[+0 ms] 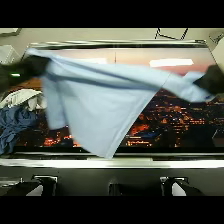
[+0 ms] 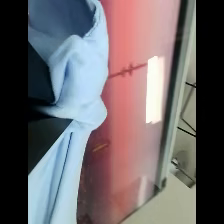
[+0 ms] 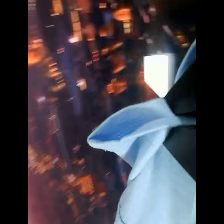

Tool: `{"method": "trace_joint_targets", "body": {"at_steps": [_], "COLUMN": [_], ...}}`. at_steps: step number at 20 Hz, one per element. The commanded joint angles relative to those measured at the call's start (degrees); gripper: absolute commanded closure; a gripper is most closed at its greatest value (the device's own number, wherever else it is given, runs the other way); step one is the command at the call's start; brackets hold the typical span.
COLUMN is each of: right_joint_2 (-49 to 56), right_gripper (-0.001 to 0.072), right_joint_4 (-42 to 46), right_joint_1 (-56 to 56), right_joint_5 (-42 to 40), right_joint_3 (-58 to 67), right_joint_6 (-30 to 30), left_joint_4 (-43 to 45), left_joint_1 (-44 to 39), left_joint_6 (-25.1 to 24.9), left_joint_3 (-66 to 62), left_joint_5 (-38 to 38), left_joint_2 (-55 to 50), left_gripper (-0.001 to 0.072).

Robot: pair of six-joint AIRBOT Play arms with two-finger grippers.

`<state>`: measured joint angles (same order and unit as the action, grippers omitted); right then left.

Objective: Fold the clothes and pants, and hang the long-sleeved shirts on hangers.

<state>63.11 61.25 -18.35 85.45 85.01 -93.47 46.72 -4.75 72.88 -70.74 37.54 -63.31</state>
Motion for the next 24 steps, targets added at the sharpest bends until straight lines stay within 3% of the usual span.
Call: {"method": "trace_joint_targets", "body": {"at_steps": [1, 3, 5, 6, 7, 8, 10, 12, 14, 16, 19, 21, 22, 24], "right_joint_2": [9.2, 12.2, 13.8, 14.0, 14.0, 14.0, 14.0, 14.0, 14.0, 14.0, 14.0, 14.0, 14.0, 14.0], "right_gripper": [0.0668, 0.0668, 0.0668, 0.0668, 0.0668, 0.0668, 0.0667, 0.0667, 0.0667, 0.0667, 0.0667, 0.0667, 0.0667, 0.0667], "right_joint_4": [-1.3, -1.0, -1.0, -1.0, -0.4, -0.1, 0.4, 2.1, 4.0, 5.1, 5.4, 5.4, 5.4, 5.4], "right_joint_1": [0.1, 0.1, 0.1, 0.1, 0.1, 0.1, 0.1, 0.1, 0.1, 0.1, 0.1, 0.1, 0.1, 0.1], "right_joint_5": [-4.1, -7.5, -8.4, -9.3, -9.7, -10.0, -9.8, -8.8, -7.9, -7.8, -7.8, -7.5, -7.4, -7.4], "right_joint_3": [-13.0, -18.4, -21.2, -22.1, -22.3, -22.3, -22.3, -22.3, -22.3, -22.3, -22.3, -22.3, -22.3, -22.3], "right_joint_6": [-0.1, -0.2, -0.2, -0.1, 0.4, 1.3, 2.5, 2.5, 2.8, 3.1, 3.1, 3.1, 3.1, 3.1], "left_joint_4": [-0.8, -2.5, -6.3, -8.1, -8.7, -7.9, -1.6, 7.1, 12.0, 10.0, -9.0, -21.4, -25.6, -31.2], "left_joint_1": [-6.9, -10.8, -13.2, -13.7, -13.2, -11.6, -4.8, 2.1, 5.7, 5.4, -0.8, -7.1, -10.3, -17.0], "left_joint_6": [-0.5, 1.0, 5.5, 6.2, 6.2, 5.9, 7.3, 13.4, 14.1, 14.4, 11.7, 7.3, 5.5, 4.8], "left_joint_3": [2.1, 2.1, 2.1, 2.1, 1.8, 0.7, -3.3, -3.8, 3.9, 18.9, 42.2, 50.2, 51.8, 51.9], "left_joint_5": [-2.5, 0.9, 3.3, 4.8, 7.4, 11.8, 27.6, 43.7, 50.5, 43.4, 24.9, 16.4, 13.6, 7.6], "left_joint_2": [-16.5, -24.1, -28.2, -28.9, -28.6, -28.0, -26.2, -24.0, -18.9, -11.5, -3.2, -2.3, -2.6, -3.0], "left_gripper": [0.0681, 0.0681, 0.0661, 0.0512, 0.02, -0.0007, -0.0007, -0.0005, -0.0005, -0.0004, -0.0002, 0.0005, 0.0055, 0.007]}}
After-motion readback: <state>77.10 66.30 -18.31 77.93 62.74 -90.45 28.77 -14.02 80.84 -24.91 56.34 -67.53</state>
